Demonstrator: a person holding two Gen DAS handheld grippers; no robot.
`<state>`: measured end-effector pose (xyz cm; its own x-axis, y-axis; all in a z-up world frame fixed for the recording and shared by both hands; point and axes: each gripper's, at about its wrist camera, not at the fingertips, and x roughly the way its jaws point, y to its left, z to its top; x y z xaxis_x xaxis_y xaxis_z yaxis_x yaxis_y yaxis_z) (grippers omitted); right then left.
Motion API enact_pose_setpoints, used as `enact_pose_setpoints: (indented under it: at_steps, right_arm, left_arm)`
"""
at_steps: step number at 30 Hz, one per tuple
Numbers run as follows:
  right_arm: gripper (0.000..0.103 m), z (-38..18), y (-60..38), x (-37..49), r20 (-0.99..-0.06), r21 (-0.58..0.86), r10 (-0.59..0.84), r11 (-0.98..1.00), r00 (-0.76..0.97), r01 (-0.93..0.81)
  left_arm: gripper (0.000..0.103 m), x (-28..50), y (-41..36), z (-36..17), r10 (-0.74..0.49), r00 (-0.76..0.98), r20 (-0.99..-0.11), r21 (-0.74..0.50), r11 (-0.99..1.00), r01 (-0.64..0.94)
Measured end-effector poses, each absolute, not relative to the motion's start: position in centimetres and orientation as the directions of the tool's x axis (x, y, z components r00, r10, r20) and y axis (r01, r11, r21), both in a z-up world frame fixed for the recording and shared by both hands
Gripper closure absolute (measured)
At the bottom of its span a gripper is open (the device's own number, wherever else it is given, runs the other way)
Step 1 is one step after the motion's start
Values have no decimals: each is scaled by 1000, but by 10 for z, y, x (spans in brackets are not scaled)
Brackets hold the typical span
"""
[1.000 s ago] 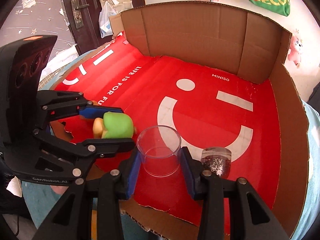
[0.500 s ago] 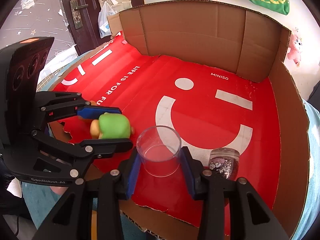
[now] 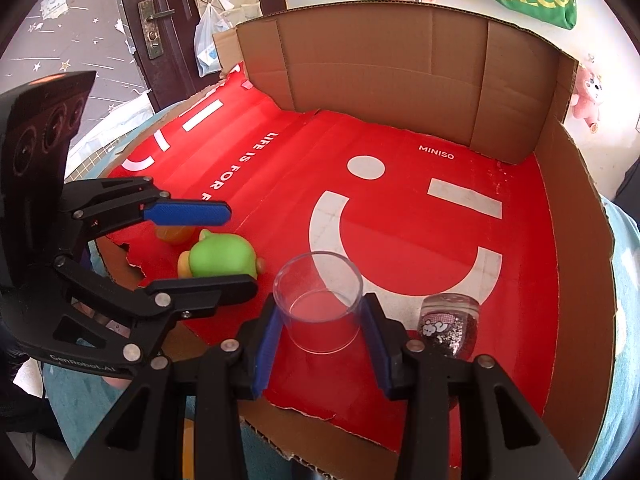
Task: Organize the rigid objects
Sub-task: 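Lower the turtle toy and the upright glass cup onto the red sheet and open both tools, then lift both tools out of the box and back over the table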
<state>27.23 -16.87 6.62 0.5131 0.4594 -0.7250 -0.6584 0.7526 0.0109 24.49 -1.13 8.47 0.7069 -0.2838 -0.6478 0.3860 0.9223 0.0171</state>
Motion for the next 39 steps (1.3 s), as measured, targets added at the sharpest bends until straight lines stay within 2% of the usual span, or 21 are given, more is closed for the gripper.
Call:
enact_pose_setpoints:
  at_steps: [3, 12, 14, 18, 21, 25, 30, 37, 39]
  right_arm:
    - [59, 71, -171, 268, -716, 7, 461, 756, 525, -654]
    - [59, 97, -182, 240, -667, -12, 468, 771, 580, -637]
    - [56, 104, -185, 230, -650, -16, 472, 775, 596, -632]
    - [52, 119, -194, 207, -608, -12, 486, 785, 627, -620]
    - [43, 129, -201, 186, -572, -12, 495, 792, 654, -610]
    - [36, 140, -214, 158, -523, -8, 500, 807, 690, -591]
    - [26, 148, -227, 121, -467, 6, 497, 829, 732, -559]
    - [4, 137, -238, 67, -397, 14, 469, 862, 789, -506]
    - [1, 129, -238, 54, -393, 9, 460, 868, 796, -497]
  left_arm:
    - [41, 238, -8, 91, -286, 721, -631, 14, 925, 379]
    - [29, 197, 2, 120, -268, 800, -537, 17, 945, 328]
    - [28, 184, 5, 126, -266, 817, -511, 11, 949, 316]
    - [19, 154, 12, 138, -264, 849, -458, -2, 955, 296]
    - [18, 133, 16, 144, -259, 871, -417, -7, 959, 282]
    - [11, 106, 21, 146, -241, 897, -372, -30, 968, 248]
    - [10, 75, 22, 145, -213, 920, -329, -40, 977, 212]
    - [6, 35, 15, 132, -203, 934, -294, -48, 979, 197]
    - [6, 24, 14, 124, -184, 939, -290, -54, 983, 176]
